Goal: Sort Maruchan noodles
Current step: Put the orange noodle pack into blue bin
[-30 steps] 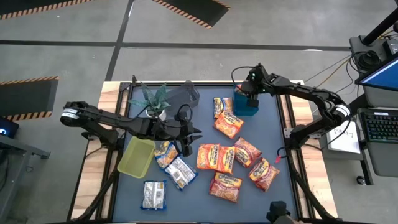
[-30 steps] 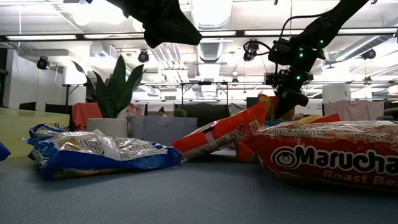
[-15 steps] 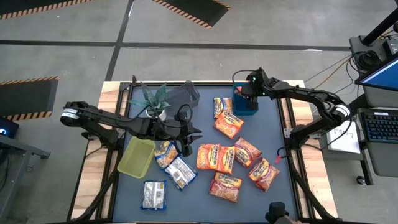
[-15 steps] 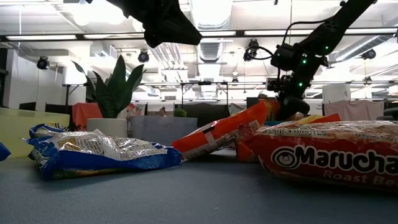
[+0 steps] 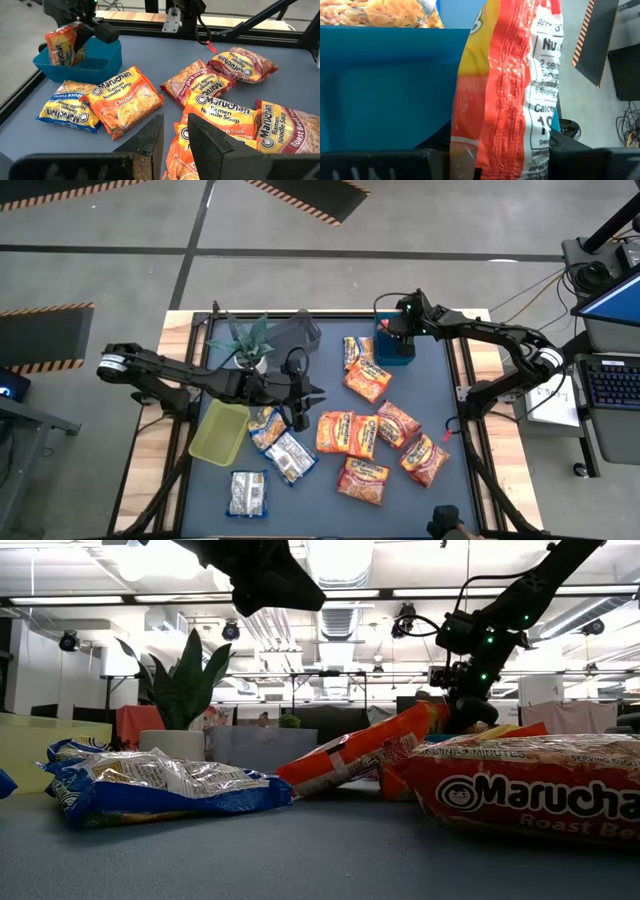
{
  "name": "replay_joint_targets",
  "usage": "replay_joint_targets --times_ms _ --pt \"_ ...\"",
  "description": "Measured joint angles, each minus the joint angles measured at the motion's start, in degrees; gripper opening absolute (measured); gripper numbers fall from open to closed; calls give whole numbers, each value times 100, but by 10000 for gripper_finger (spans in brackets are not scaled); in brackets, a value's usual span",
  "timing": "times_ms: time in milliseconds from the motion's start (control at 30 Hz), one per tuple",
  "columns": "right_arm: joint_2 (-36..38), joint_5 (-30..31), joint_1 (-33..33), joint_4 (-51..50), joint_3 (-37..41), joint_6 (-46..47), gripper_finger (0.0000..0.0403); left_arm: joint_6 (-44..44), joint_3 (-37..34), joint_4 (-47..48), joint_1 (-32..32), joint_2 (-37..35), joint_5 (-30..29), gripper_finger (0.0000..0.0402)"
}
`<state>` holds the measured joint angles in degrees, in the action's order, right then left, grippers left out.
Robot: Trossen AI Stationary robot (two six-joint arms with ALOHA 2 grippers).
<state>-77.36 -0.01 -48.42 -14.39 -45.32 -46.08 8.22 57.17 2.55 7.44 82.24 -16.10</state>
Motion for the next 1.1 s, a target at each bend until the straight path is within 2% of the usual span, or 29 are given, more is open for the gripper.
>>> replay_joint_targets --times_ms 667,1100 --pt "0 17 0 128 0 587 192 29 0 -35 0 0 0 70" --pt "0 155 1 275 0 872 196 27 0 -53 -2 47 -1 70"
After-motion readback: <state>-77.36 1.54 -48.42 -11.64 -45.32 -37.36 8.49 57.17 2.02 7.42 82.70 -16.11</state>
